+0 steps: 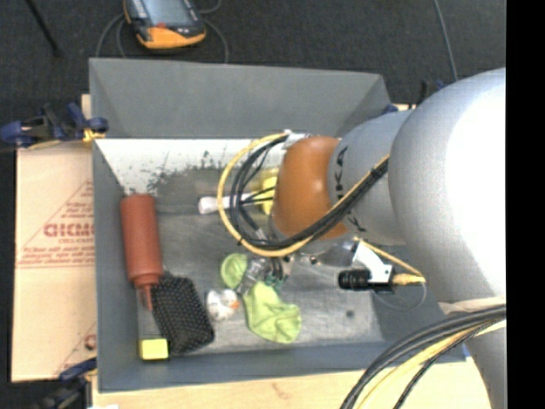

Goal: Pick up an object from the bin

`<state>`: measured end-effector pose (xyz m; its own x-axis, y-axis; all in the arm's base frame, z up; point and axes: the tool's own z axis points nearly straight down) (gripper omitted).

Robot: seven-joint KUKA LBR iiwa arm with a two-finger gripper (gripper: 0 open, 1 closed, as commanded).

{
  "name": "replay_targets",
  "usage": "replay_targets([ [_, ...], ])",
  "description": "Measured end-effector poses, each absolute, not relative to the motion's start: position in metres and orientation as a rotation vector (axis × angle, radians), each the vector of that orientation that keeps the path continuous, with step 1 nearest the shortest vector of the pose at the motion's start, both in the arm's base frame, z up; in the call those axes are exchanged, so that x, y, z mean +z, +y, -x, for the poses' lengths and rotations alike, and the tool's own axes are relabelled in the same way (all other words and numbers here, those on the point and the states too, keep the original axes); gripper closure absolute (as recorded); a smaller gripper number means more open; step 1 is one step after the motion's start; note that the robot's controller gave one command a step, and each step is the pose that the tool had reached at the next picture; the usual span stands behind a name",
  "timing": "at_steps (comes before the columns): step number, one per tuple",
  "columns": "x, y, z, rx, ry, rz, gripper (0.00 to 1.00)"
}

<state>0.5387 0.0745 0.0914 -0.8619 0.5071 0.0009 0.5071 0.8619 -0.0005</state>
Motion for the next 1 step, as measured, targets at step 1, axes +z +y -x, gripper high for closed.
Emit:
replay_targets([
  [1,0.1093,0.0742,-0.538,0.003,-3.027,0.823,1.0],
])
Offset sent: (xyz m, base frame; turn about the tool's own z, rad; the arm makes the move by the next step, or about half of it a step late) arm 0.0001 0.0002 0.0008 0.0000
